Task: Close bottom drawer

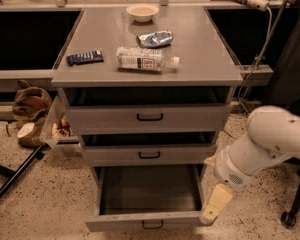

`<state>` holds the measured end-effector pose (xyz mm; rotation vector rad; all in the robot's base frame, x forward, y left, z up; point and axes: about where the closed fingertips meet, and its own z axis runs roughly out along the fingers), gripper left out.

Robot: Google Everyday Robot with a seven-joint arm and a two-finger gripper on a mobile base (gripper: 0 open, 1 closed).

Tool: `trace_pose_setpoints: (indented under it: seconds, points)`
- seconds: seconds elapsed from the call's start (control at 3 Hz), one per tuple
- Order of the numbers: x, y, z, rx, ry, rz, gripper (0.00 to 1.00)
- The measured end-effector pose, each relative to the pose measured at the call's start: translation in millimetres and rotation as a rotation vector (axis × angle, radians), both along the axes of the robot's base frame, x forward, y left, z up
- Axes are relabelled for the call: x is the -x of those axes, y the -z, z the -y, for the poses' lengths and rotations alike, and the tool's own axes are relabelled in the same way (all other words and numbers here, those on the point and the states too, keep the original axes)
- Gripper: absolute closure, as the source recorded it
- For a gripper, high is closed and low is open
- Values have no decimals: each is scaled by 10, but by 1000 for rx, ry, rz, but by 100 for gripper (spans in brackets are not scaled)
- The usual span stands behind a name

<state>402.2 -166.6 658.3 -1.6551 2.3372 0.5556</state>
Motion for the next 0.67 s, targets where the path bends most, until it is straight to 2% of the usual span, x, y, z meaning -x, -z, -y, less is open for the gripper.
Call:
trace_pose_setpoints:
  seconds: [0.33,0.67]
  points:
    - [97,744,-92,-105,-6,-56,0]
    - [219,1315,-233,-205,-47,-112,0]
